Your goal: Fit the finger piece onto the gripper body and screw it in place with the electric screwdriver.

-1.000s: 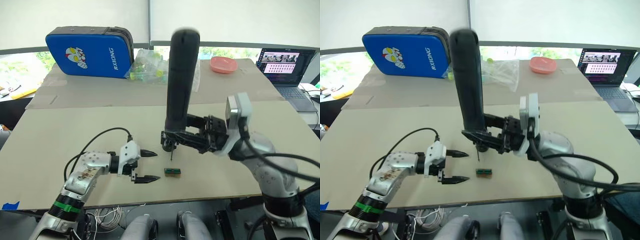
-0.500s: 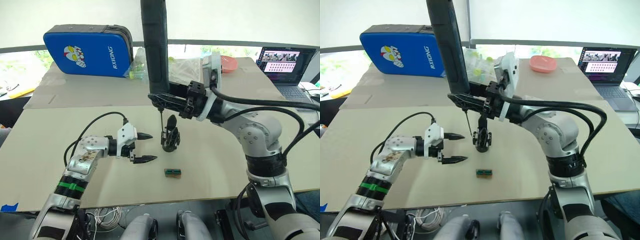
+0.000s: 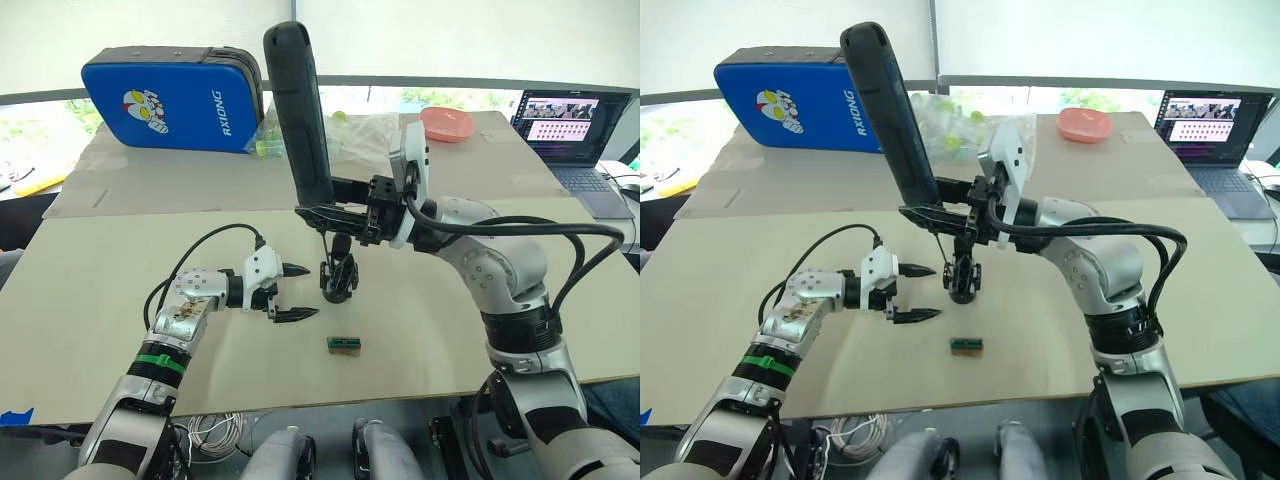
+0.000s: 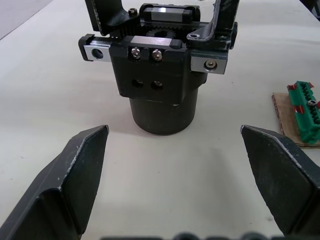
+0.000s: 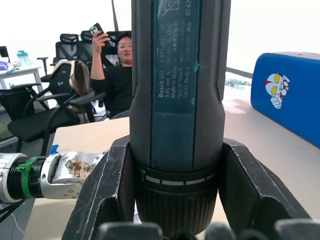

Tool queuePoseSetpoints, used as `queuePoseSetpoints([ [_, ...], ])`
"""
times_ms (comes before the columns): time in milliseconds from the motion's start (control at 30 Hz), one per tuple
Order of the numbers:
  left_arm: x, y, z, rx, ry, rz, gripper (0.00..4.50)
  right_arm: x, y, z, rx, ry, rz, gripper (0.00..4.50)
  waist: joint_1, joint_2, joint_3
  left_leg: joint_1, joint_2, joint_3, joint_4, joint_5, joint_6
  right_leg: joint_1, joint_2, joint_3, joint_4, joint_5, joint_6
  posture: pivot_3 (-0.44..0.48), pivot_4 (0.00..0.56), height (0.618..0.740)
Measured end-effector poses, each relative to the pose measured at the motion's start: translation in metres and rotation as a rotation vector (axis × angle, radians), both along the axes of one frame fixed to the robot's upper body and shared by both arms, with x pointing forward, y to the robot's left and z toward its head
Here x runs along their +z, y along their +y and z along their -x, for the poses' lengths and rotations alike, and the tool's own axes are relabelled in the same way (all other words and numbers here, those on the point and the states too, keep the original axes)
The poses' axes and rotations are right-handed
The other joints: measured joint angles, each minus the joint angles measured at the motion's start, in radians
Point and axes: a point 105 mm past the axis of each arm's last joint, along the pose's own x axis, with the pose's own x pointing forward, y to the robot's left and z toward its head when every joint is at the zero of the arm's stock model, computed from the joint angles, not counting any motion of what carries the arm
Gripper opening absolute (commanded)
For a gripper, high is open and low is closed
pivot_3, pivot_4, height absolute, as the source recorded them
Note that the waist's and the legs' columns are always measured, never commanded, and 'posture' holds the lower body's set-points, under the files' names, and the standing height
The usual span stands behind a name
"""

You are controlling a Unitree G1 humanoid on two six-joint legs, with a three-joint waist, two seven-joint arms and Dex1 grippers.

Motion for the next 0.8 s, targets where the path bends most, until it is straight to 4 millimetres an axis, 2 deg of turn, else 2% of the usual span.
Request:
queuePoseSetpoints([
  [500, 0.006, -0.004, -0.004, -0.003, -0.022, -0.001, 4.5, -0.014, -0.003, -0.005, -0.016, 0.008, 0.017, 1.9, -0.001, 0.0, 0.0, 0.0, 0.0, 0.0, 0.0, 0.0, 0.0, 0.0, 0.0, 0.0, 0.0, 0.0, 0.0, 0.0, 0.15, 0.74],
  [800, 0.006, -0.004, -0.004, 0.0, -0.023, -0.001, 4.5, -0.014, -0.001, -0.005, -0.01, 0.007, 0.016, 1.9, -0.001, 0.0, 0.0, 0.0, 0.0, 0.0, 0.0, 0.0, 0.0, 0.0, 0.0, 0.0, 0.001, 0.0, 0.0, 0.0, 0.15, 0.74],
])
